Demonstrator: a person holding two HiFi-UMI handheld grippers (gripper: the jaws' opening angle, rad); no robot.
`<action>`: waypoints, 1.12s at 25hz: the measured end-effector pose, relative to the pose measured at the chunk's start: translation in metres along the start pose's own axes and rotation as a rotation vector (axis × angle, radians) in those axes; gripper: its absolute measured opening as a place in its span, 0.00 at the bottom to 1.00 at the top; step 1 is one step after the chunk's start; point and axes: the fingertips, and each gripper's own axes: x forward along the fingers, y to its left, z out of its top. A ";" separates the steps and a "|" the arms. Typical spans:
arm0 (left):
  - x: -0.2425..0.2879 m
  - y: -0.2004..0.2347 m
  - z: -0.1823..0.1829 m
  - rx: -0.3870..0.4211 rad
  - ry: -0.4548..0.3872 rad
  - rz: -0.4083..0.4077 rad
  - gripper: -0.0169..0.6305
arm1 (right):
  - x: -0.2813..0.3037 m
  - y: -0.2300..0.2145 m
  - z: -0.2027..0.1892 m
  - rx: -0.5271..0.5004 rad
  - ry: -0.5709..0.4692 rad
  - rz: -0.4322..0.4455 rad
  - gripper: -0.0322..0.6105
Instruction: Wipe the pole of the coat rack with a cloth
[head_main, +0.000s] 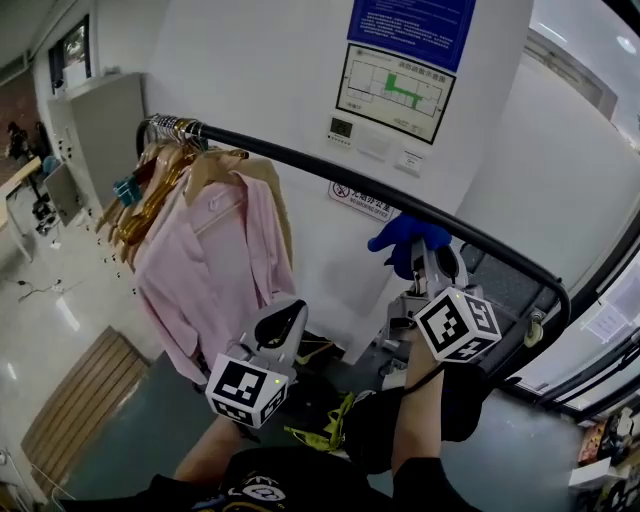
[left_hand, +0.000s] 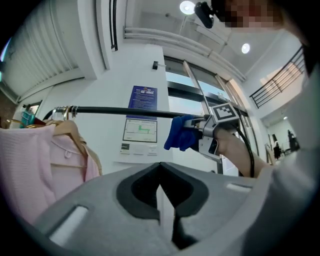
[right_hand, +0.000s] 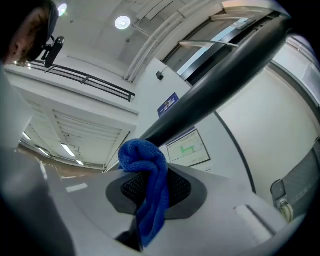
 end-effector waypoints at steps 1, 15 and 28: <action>-0.005 0.007 0.001 -0.001 -0.001 0.024 0.03 | 0.010 0.011 -0.006 0.004 0.011 0.026 0.15; -0.050 0.062 0.019 0.040 -0.025 0.197 0.03 | 0.120 0.126 -0.074 -0.169 0.154 0.161 0.15; -0.011 0.022 0.006 -0.017 -0.017 0.015 0.03 | 0.054 0.061 -0.031 -0.247 0.118 0.035 0.16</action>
